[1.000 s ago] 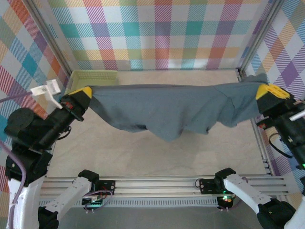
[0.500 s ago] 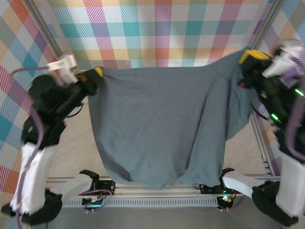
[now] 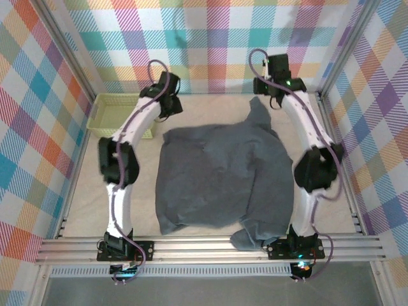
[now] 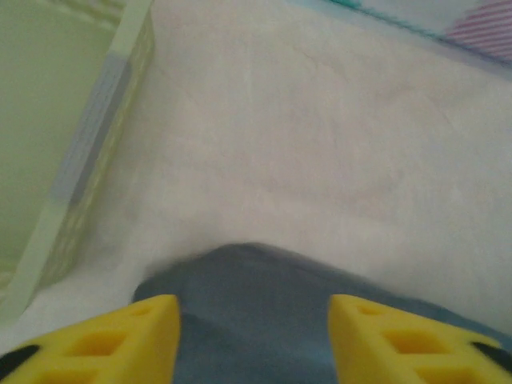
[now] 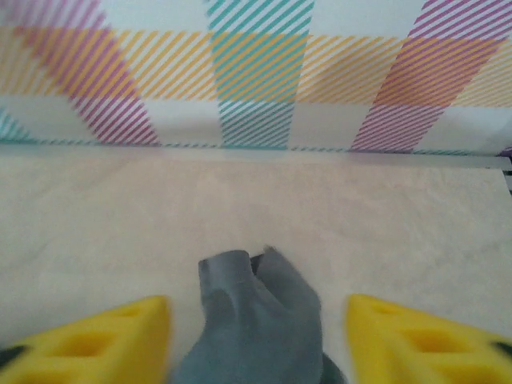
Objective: Fold the inside-out t-shirt
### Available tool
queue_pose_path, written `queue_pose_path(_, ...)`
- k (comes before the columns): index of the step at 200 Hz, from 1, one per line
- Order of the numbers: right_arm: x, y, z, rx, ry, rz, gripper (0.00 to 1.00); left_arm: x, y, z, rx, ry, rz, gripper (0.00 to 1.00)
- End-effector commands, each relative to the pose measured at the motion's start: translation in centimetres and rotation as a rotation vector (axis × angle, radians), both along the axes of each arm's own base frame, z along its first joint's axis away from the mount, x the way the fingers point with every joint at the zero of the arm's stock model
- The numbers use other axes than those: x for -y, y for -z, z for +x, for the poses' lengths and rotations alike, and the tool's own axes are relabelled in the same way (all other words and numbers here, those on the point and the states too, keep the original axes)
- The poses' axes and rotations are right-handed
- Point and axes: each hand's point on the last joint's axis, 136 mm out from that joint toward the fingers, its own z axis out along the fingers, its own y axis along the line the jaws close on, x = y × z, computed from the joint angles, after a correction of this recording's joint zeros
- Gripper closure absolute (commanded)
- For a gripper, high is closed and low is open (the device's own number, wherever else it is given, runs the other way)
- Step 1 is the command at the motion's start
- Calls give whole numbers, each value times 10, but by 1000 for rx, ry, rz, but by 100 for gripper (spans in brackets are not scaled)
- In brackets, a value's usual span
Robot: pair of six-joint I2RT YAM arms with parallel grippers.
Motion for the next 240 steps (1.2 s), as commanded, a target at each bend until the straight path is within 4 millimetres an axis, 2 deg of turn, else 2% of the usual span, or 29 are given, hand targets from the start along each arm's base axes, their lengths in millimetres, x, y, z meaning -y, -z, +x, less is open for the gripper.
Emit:
queue_pose_path(1,14,-5,7,-60,62,-23,24,-28,-25,-13,-69,-54,91,39)
queue_pose_path(19,18,-4,-10,-120,82,-24,19,-19,-40,-22,-44,-17,65,34)
queue_pose_path(29,18,1,-25,-147,87,-3,19,-11,-43,-33,-39,11,33,34)
queue_pose_path(30,18,-3,-26,-138,87,2,19,-10,-44,-34,-39,14,30,34)
queue_pose_path(33,17,4,-31,-156,85,10,19,-8,-43,-39,-38,20,22,34)
queue_pose_path(36,16,-1,-37,-142,84,25,18,-4,-46,-42,-31,28,11,34)
queue_pose_path(41,15,10,-47,-160,78,47,18,-1,-43,-52,-39,41,2,34)
queue_pose_path(45,13,6,-56,-148,70,74,18,3,-37,-59,-50,46,-3,34)
queue_pose_path(54,10,21,-76,-166,66,123,17,10,-32,-76,-56,65,-23,34)
queue_pose_path(68,10,44,-104,-208,89,187,17,22,-12,-100,-92,92,-49,34)
queue_pose_path(97,9,123,-158,-435,178,267,16,38,41,-139,-181,121,-110,35)
queue_pose_path(115,17,168,-178,-540,252,271,16,43,75,-151,-242,119,-127,36)
queue_pose_path(127,23,193,-185,-601,300,295,16,45,95,-155,-275,111,-139,36)
queue_pose_path(148,33,223,-182,-676,357,357,16,44,117,-154,-301,90,-132,36)
queue_pose_path(182,46,244,-152,-715,420,371,15,36,141,-135,-322,36,-96,35)
queue_pose_path(210,52,252,-115,-714,449,405,15,18,162,-112,-341,-49,-116,36)
queue_pose_path(240,50,255,-66,-682,419,444,16,14,162,-76,-294,-63,-121,36)
